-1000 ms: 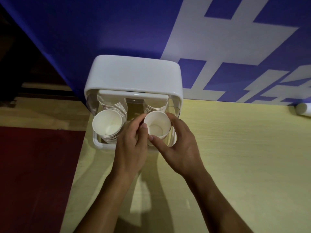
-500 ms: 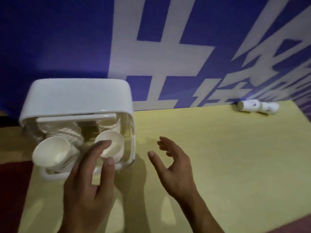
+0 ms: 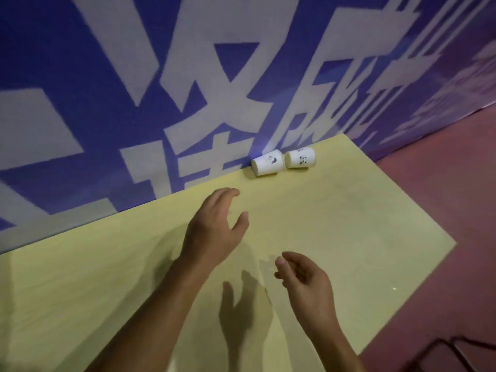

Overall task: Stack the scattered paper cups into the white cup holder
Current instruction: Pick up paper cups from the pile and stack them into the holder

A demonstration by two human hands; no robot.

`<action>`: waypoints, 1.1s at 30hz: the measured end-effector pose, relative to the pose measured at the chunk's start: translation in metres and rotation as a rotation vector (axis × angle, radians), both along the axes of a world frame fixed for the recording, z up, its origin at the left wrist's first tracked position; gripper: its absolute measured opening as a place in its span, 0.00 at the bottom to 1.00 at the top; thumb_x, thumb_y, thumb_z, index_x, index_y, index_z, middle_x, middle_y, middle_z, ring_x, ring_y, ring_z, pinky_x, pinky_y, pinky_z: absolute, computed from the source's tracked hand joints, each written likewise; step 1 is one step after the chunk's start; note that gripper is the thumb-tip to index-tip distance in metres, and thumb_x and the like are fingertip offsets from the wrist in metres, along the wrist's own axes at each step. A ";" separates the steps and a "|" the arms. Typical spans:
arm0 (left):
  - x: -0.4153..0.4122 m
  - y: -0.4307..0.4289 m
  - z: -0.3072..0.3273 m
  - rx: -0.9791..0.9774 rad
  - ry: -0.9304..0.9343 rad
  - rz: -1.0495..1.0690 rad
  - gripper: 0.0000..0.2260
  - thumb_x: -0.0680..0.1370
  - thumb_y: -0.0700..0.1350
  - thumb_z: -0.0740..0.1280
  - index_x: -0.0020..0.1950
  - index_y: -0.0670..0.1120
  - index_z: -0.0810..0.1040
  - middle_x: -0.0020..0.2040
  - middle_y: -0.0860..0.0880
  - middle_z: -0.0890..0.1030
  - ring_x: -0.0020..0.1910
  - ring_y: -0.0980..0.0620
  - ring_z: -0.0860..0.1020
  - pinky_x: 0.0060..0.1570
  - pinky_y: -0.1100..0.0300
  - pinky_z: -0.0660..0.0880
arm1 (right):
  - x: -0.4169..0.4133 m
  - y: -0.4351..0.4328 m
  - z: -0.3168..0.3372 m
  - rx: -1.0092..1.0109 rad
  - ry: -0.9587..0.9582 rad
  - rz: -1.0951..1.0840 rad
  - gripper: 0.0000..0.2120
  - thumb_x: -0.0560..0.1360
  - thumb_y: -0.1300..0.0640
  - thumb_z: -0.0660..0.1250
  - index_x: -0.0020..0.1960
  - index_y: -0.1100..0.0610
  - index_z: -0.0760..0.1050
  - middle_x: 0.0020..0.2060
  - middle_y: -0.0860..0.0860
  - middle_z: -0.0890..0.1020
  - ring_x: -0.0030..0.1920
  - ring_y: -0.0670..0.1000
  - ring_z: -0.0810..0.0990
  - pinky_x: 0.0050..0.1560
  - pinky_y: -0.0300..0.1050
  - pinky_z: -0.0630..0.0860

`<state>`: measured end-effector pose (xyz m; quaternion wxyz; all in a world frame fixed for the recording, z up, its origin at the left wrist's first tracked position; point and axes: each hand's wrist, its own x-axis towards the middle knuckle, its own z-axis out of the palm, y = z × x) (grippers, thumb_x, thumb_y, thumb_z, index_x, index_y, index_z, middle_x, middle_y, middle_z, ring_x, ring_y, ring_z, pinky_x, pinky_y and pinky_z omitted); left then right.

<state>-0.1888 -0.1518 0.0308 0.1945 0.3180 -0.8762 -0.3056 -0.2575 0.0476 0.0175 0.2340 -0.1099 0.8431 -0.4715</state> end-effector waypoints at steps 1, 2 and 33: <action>-0.038 -0.001 -0.007 0.004 -0.066 0.008 0.25 0.81 0.57 0.68 0.77 0.52 0.69 0.76 0.52 0.72 0.71 0.52 0.73 0.59 0.62 0.71 | -0.022 0.008 -0.004 0.008 -0.006 -0.009 0.05 0.78 0.47 0.73 0.53 0.43 0.82 0.44 0.45 0.88 0.46 0.46 0.87 0.55 0.54 0.83; -0.074 -0.004 -0.013 0.003 -0.121 0.015 0.28 0.81 0.58 0.67 0.79 0.51 0.67 0.77 0.51 0.69 0.73 0.50 0.70 0.63 0.58 0.72 | -0.042 0.015 -0.007 0.015 -0.019 -0.015 0.05 0.78 0.47 0.73 0.53 0.44 0.82 0.44 0.44 0.88 0.46 0.46 0.87 0.55 0.54 0.84; -0.107 -0.028 -0.050 0.474 0.363 0.349 0.32 0.75 0.64 0.71 0.75 0.60 0.62 0.64 0.58 0.75 0.56 0.58 0.80 0.38 0.67 0.80 | -0.342 -0.188 -0.050 -0.036 -0.514 -0.358 0.26 0.70 0.30 0.70 0.52 0.52 0.77 0.49 0.54 0.83 0.47 0.57 0.85 0.48 0.53 0.85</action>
